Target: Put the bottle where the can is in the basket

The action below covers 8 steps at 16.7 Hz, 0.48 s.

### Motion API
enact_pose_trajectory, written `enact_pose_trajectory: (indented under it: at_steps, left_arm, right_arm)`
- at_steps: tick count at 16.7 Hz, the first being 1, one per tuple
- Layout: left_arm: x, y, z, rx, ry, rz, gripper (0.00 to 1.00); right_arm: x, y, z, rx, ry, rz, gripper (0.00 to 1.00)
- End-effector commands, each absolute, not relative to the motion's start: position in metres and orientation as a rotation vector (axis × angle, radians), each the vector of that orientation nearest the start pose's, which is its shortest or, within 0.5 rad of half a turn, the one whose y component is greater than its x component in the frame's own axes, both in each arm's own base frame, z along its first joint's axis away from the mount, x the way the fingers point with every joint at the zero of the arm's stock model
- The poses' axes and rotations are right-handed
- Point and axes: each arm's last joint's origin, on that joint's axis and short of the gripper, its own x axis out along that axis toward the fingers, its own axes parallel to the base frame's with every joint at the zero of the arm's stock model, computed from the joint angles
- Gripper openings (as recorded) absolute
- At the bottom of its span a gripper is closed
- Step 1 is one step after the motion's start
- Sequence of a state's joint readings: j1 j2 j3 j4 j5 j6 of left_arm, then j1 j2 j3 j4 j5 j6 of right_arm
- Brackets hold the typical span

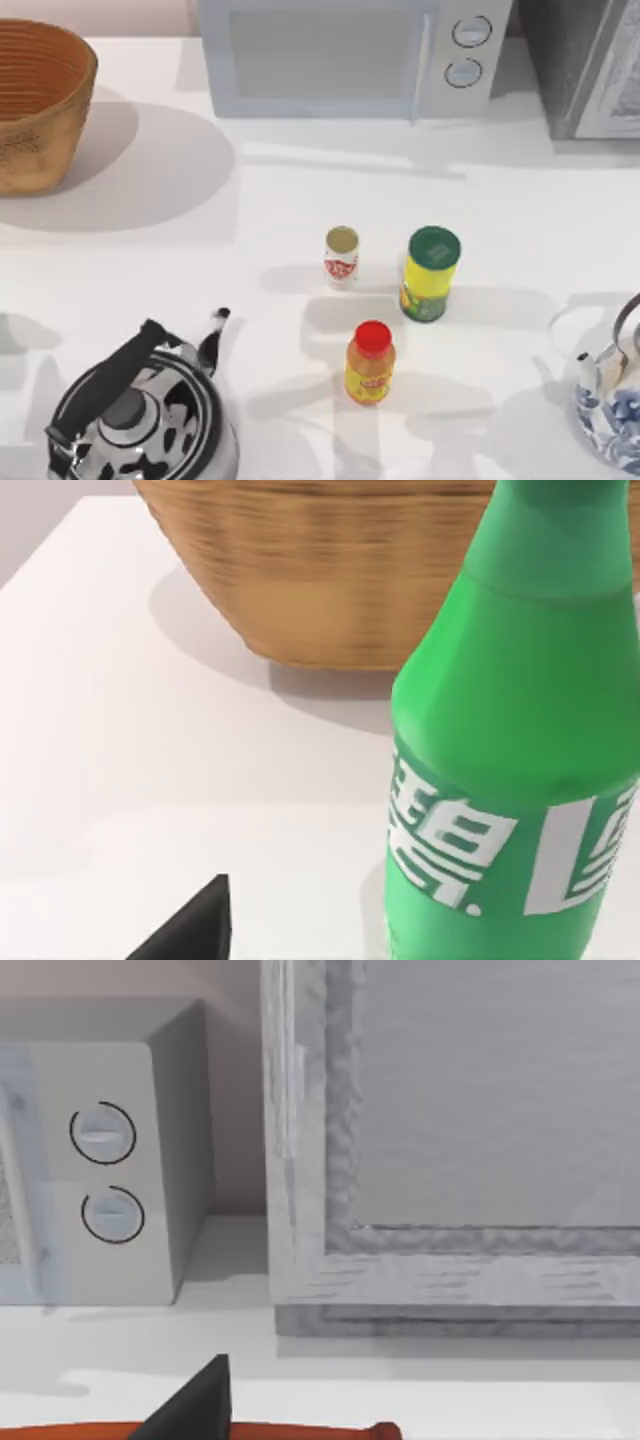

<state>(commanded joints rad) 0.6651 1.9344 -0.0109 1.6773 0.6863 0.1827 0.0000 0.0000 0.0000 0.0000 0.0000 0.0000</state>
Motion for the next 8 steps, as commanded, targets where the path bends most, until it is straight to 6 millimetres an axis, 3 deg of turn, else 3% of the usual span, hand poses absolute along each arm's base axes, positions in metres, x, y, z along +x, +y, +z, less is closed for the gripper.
enact_pose_trajectory:
  at_steps: [6,8]
  left_arm:
    - [0.150,0.092,0.071,0.004,0.199,-0.022,1.00]
    - [0.159,0.093,0.069,0.002,0.201,-0.020,1.00]
  right_arm:
    - [0.106,-0.001,0.160,0.000,0.000,0.000,1.00]
    - [0.106,-0.001,0.160,0.000,0.000,0.000,1.00]
